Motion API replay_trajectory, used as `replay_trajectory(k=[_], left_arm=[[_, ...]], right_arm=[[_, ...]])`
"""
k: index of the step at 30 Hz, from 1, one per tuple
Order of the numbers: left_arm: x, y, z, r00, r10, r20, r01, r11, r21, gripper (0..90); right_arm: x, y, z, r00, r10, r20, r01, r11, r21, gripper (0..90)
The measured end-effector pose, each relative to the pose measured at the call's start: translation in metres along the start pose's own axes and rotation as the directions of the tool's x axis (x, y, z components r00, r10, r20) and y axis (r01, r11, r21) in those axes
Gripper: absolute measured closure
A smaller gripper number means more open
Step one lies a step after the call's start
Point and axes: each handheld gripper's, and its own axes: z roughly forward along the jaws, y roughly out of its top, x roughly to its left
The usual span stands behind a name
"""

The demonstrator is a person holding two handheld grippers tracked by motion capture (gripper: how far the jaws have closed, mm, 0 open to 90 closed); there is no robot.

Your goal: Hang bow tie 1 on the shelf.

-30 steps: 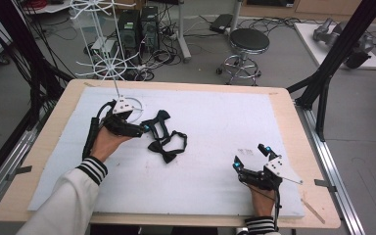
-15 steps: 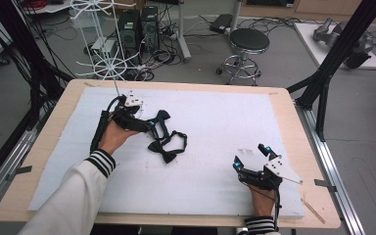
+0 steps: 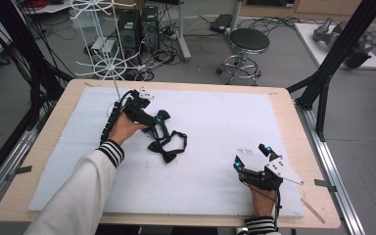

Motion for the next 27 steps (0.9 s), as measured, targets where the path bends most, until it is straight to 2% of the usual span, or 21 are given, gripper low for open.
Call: replay_trajectory(k=[6,12,15,19,27], left_arm=[[-0.001,-0.003,0.012,0.9995,0.018,-0.026,-0.017,0.9987,0.048,17.8],[0.000,-0.006,0.021,0.9990,0.037,-0.026,-0.034,0.9950,0.094,18.5],[0.003,-0.008,0.024,0.9995,0.020,-0.023,-0.018,0.9942,0.106,22.2],[0.009,-0.013,0.029,0.9992,-0.037,0.010,0.036,0.9923,0.119,23.6],[0.008,-0.014,0.035,0.9982,-0.054,0.028,0.049,0.9896,0.135,26.6]], right_arm=[[0.000,0.000,0.000,1.0000,-0.003,0.000,0.003,1.000,-0.001,2.9],[0.000,0.000,0.000,1.0000,-0.005,0.002,0.005,1.000,-0.001,2.9],[0.000,0.000,0.000,1.0000,0.000,0.004,0.000,1.000,-0.003,2.9],[0.000,0.000,0.000,1.0000,0.001,0.003,-0.001,1.000,-0.002,2.9],[0.000,0.000,-0.001,1.0000,0.006,0.005,-0.006,1.000,0.002,2.9]])
